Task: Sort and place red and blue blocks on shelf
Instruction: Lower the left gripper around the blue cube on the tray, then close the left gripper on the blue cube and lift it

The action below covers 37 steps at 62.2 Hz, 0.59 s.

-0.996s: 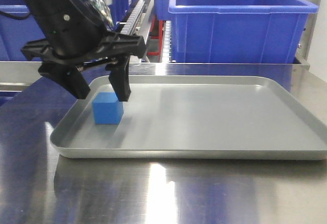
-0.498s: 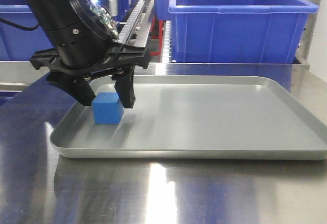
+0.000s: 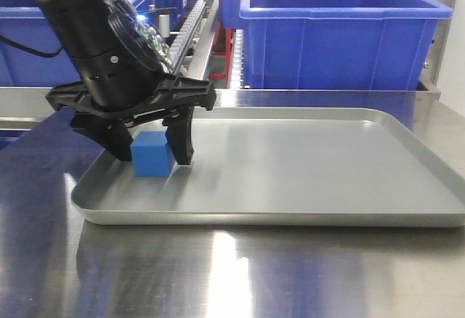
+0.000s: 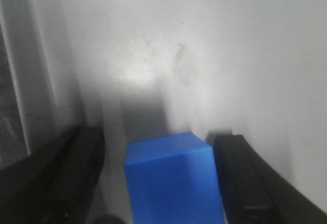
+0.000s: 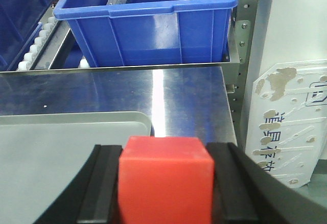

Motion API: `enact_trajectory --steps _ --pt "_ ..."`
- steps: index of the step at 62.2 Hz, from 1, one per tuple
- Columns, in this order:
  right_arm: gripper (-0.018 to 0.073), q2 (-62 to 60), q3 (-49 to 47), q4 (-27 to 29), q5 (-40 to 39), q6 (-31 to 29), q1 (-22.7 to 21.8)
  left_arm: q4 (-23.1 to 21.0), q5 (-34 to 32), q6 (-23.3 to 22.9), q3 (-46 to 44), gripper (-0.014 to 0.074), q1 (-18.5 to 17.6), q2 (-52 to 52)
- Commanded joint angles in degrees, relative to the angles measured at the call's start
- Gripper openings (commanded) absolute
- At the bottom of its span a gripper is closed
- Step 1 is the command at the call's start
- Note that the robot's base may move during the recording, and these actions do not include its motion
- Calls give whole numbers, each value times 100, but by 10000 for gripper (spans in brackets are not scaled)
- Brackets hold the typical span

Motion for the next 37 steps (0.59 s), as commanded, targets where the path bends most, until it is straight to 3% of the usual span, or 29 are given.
enact_trajectory --steps 1,21,28,37 --pt "56 -22 -171 -82 -514 -37 -36 -36 -204 -59 -174 513 -42 -249" --pt "56 -22 -171 -82 -514 -37 -36 -36 -194 -59 -174 497 -42 -249" --pt "56 -22 -171 -82 -514 -37 -36 -36 -181 -59 -174 395 -42 -249" --pt "56 -22 -171 -82 -514 -37 -36 -36 -169 -59 -174 139 -42 -285"
